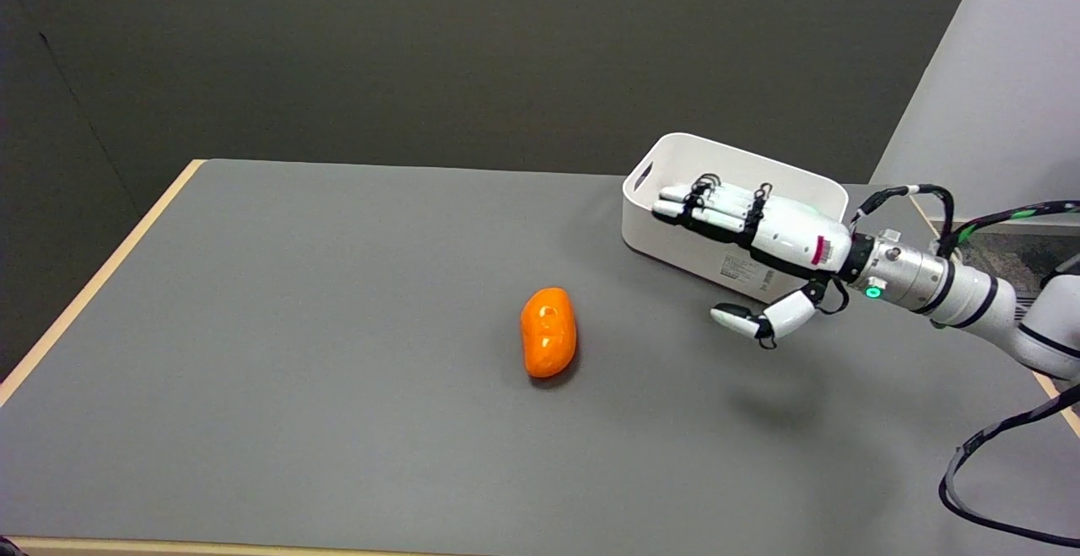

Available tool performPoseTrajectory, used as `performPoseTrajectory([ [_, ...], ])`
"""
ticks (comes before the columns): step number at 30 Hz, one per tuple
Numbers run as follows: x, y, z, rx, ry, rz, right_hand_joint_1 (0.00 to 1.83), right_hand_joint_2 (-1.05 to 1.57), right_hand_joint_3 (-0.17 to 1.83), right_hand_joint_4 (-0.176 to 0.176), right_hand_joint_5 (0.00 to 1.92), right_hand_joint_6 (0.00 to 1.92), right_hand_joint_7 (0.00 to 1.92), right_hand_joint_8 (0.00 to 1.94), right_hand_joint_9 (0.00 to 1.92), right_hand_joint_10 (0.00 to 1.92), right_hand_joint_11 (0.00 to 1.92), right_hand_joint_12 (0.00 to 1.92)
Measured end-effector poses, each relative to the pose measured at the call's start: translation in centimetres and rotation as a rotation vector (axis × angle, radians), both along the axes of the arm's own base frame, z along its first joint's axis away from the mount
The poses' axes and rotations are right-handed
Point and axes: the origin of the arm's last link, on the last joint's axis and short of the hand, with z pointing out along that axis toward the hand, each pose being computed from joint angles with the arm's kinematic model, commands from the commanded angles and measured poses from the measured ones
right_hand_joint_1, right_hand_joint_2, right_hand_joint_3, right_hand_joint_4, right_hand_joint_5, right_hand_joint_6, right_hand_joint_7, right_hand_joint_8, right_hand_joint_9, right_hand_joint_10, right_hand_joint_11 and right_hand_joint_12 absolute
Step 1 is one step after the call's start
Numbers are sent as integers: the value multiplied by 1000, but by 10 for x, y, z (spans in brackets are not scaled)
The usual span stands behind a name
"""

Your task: Pick up mango.

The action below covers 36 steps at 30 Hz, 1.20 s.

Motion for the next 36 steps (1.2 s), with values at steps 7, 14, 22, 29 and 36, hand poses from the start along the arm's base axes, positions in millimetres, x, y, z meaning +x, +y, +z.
performPoseTrajectory([
  [7, 4, 4, -18, 92, 9, 37, 682, 666, 966, 59, -1, 45, -1, 70, -1, 240, -1, 500],
  [14, -1, 4, -33, 154, 60, 64, 700, 648, 998, 55, -1, 0, -1, -1, -1, 124, -1, 396],
  [22, -14, -9, -54, 194, 158, 73, 718, 643, 961, 39, -1, -1, -1, -1, -1, -1, -1, 169],
  [29, -27, -31, -73, 203, 249, 60, 758, 645, 934, 34, -1, -1, -1, -1, -1, -1, -1, 50],
  [36, -33, -55, -88, 202, 330, 54, 786, 652, 928, 31, -1, -1, -1, -1, -1, -1, -1, 18],
])
